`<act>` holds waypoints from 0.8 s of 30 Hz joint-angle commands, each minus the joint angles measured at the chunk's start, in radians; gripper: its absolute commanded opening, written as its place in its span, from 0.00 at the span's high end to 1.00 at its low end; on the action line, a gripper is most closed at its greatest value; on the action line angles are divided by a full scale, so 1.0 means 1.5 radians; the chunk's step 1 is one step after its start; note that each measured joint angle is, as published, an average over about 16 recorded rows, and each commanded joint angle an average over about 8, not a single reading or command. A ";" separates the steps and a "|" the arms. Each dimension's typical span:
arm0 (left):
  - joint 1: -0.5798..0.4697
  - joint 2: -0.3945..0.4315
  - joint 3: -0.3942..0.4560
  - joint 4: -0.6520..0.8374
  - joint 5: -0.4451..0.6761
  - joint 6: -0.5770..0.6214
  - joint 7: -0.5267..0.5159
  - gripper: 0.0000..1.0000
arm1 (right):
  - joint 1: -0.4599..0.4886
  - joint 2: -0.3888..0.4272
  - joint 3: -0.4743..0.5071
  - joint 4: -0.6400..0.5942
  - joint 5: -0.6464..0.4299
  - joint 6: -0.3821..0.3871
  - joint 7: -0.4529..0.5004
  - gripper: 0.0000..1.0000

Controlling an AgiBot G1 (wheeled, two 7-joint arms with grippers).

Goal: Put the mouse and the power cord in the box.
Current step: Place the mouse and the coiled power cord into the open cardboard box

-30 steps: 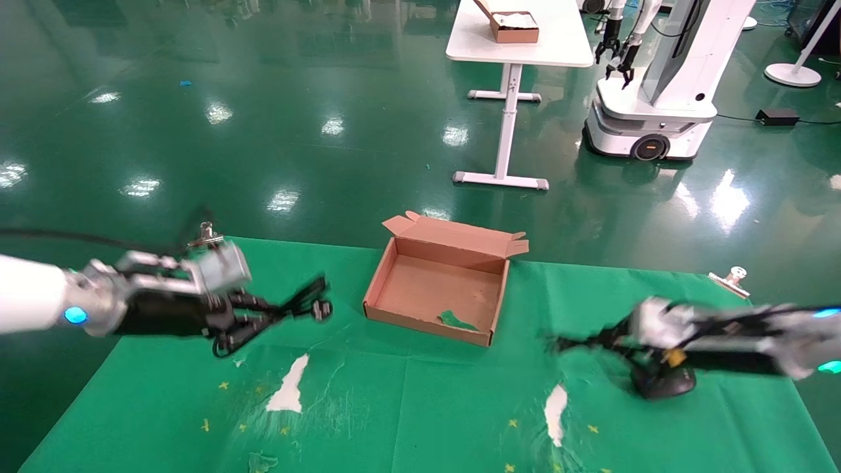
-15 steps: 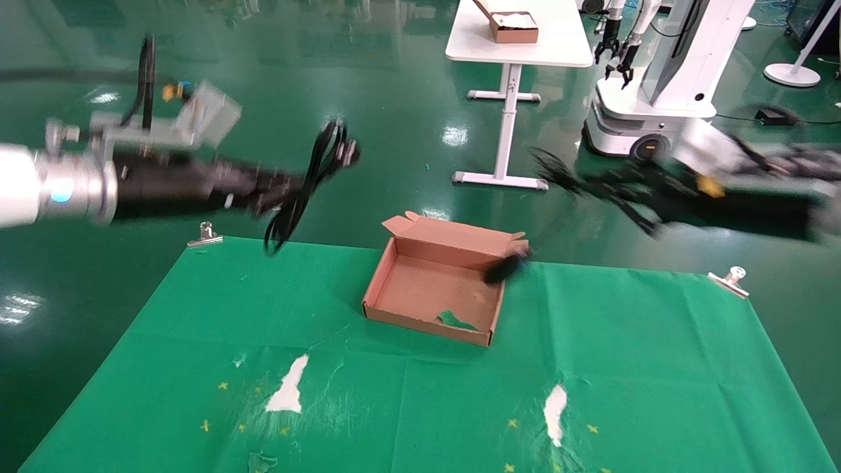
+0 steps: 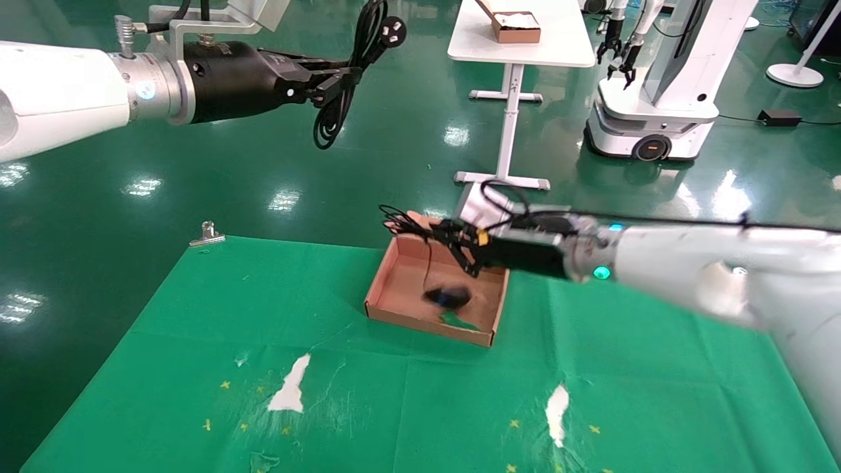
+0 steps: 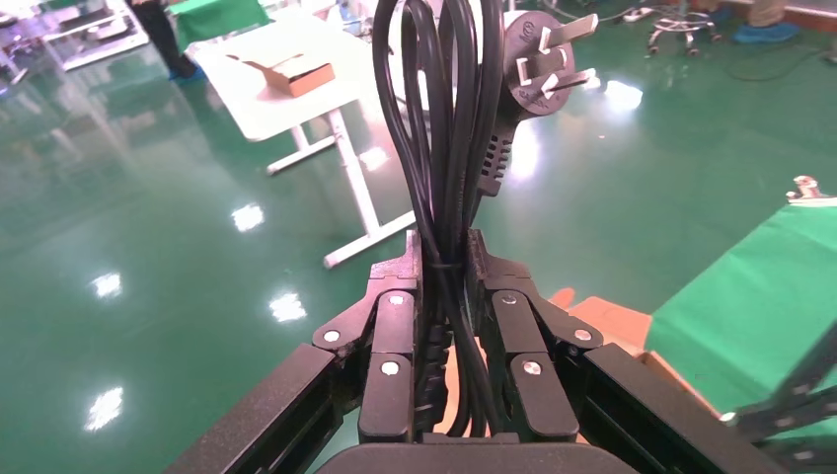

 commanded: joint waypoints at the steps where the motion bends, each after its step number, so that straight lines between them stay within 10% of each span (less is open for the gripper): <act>1: 0.004 0.002 -0.001 -0.014 -0.001 0.001 -0.002 1.00 | -0.013 -0.016 0.001 -0.006 0.002 0.037 0.002 1.00; 11: 0.016 -0.019 0.011 -0.041 0.019 0.041 0.007 1.00 | -0.076 -0.029 -0.015 0.031 -0.018 0.158 0.029 0.98; 19: 0.018 -0.020 0.022 -0.055 0.036 0.058 0.012 1.00 | -0.097 -0.028 -0.023 0.057 -0.016 0.167 0.074 0.04; 24: 0.024 -0.009 0.032 -0.067 0.051 0.060 0.025 1.00 | -0.093 -0.023 -0.028 0.065 -0.015 0.172 0.083 0.00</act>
